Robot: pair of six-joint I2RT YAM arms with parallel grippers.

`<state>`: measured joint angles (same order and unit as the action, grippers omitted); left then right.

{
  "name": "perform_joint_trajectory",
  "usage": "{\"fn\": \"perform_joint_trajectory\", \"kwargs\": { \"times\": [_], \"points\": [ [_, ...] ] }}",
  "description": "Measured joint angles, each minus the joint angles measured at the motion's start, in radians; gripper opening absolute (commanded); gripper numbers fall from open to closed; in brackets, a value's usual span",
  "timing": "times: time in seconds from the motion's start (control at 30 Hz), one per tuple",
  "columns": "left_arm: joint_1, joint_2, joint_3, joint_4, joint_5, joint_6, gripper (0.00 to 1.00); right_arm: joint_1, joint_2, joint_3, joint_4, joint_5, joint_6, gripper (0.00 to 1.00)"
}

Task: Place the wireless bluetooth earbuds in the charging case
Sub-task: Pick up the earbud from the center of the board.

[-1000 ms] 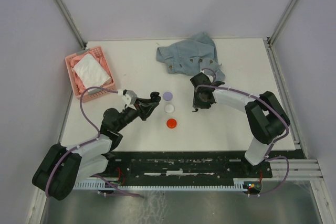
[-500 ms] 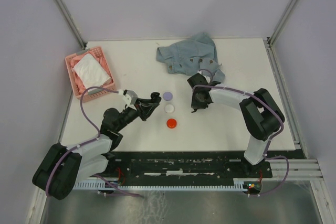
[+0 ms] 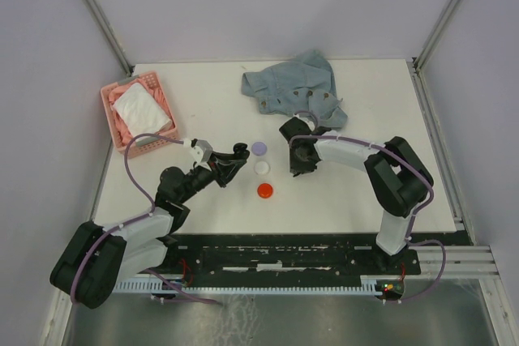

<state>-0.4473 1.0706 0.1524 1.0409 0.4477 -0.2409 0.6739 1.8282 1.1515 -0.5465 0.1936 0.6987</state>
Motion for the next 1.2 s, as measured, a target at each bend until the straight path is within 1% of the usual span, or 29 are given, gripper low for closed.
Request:
{"fn": "perform_joint_trajectory", "kwargs": {
  "times": [0.2,0.4,0.57,0.97,1.2],
  "points": [
    [0.0,0.0,0.0,0.0,0.0,0.0,0.03,0.008,0.005,0.006,-0.016,0.018,-0.018,0.32],
    [0.0,0.003,0.0,0.0,0.002,0.0,0.03,0.009,0.01,0.011,-0.015,0.02,-0.043,0.34],
    [0.0,0.013,0.0,0.0,0.008,0.0,0.03,0.009,0.031,0.037,-0.015,0.027,-0.064,0.33],
    [0.0,0.021,0.003,0.004,0.029,0.0,0.03,0.012,0.036,0.045,-0.015,0.034,-0.098,0.17],
    [0.0,0.023,0.003,0.026,0.076,0.0,0.03,0.04,-0.005,0.045,-0.04,0.065,-0.155,0.14]
  ]
}}
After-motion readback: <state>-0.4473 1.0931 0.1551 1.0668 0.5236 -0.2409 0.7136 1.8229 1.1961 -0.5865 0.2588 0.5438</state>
